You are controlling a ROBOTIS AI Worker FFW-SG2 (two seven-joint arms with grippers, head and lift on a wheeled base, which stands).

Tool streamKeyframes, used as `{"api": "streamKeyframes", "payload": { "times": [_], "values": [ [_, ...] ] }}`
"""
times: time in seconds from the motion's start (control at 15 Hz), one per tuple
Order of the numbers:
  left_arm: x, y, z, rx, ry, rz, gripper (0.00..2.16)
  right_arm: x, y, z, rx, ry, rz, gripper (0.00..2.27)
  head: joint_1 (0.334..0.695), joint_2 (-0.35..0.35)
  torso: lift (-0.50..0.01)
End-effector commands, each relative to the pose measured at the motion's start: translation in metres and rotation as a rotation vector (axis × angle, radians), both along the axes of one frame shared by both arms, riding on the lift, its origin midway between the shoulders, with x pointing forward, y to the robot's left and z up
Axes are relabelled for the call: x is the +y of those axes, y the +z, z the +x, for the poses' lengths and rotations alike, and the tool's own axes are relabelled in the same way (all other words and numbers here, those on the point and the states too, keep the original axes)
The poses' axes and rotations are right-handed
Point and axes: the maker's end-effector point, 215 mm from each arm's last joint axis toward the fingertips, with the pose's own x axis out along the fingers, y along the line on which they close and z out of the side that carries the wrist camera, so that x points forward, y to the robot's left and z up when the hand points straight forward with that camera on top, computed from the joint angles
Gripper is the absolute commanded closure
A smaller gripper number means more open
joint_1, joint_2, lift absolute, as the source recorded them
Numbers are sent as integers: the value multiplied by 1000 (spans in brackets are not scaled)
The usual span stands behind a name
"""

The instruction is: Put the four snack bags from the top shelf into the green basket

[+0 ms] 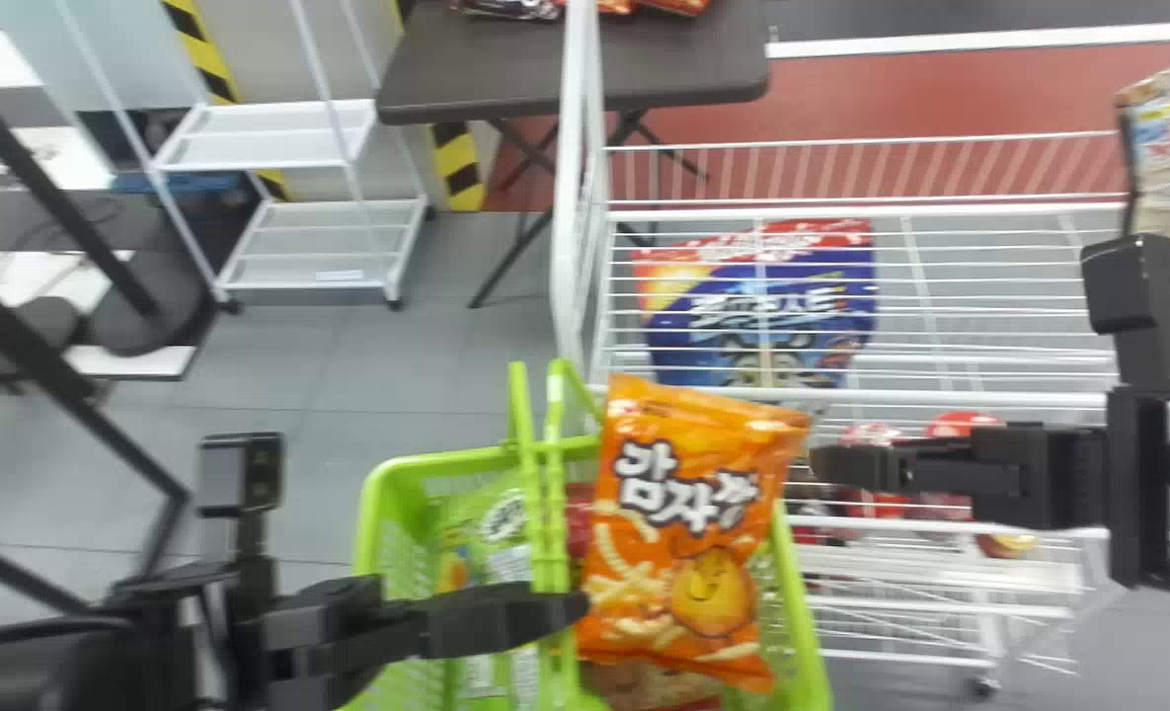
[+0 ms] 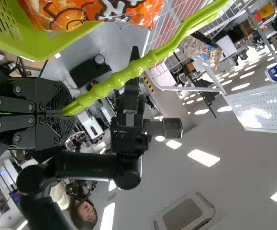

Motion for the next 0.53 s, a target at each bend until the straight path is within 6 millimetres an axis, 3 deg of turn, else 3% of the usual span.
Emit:
{"api": "streamKeyframes", "payload": {
  "times": [0.0,0.27,0.47],
  "values": [
    [0,2,-2,0,-5,-11,2148,-84,4,82,-190,-214,-154,46,695,-24,-4],
    [3,0,-3,8,3,-10,2152,-180,36,181,-474,-392,-359,46,695,-211,-4],
    [5,-3,-2,15,8,-11,2148,-229,35,229,-511,-451,-488,46,695,-269,-4]
  ]
}}
